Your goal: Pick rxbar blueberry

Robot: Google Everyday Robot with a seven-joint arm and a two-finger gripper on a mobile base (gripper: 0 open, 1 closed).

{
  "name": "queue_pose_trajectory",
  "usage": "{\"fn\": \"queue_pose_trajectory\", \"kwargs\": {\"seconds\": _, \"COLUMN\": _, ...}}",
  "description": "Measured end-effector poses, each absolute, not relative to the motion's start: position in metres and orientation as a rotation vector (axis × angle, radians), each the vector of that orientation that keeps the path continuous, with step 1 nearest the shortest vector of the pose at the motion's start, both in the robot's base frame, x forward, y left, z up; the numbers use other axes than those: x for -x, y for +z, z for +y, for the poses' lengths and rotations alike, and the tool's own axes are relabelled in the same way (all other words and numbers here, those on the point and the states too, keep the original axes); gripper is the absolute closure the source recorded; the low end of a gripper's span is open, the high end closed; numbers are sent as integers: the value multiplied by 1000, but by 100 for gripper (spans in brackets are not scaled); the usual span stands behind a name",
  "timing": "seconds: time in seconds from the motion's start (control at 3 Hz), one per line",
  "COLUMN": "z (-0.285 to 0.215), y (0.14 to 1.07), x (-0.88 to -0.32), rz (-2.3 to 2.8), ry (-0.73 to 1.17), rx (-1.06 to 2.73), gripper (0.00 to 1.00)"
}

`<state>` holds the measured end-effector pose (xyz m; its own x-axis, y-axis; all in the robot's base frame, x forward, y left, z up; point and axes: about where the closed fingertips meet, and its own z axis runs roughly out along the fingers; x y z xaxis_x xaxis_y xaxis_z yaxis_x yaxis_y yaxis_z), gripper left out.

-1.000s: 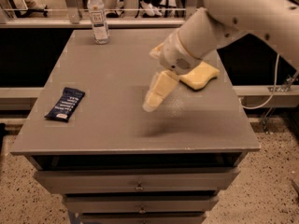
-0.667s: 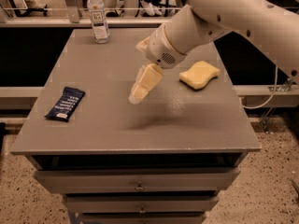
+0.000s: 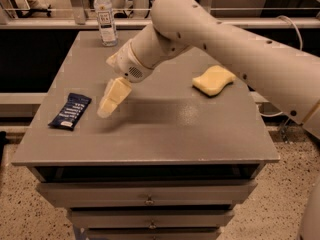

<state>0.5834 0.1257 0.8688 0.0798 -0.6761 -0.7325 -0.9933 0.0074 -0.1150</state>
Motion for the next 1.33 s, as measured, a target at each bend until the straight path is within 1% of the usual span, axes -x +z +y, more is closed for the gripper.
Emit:
{"fn": "queue_pose_trajectory", "kwargs": {"seconds": 0.33, "z": 164, "y": 859, "x": -573, "rz": 1628, "ry": 734, "rx": 1732, "gripper": 0}}
{"fn": "queue_pose_trajectory", "kwargs": {"seconds": 1.0, "z": 192, "y": 847, "x": -561, "rz": 1613, "ry": 788, "rx": 1718, "gripper": 0}}
{"fn": "queue_pose_trajectory", "kwargs": {"seconds": 1.33, "z": 198, "y": 835, "x": -564, "rz": 1631, "ry": 786, "rx": 1702, "gripper": 2}}
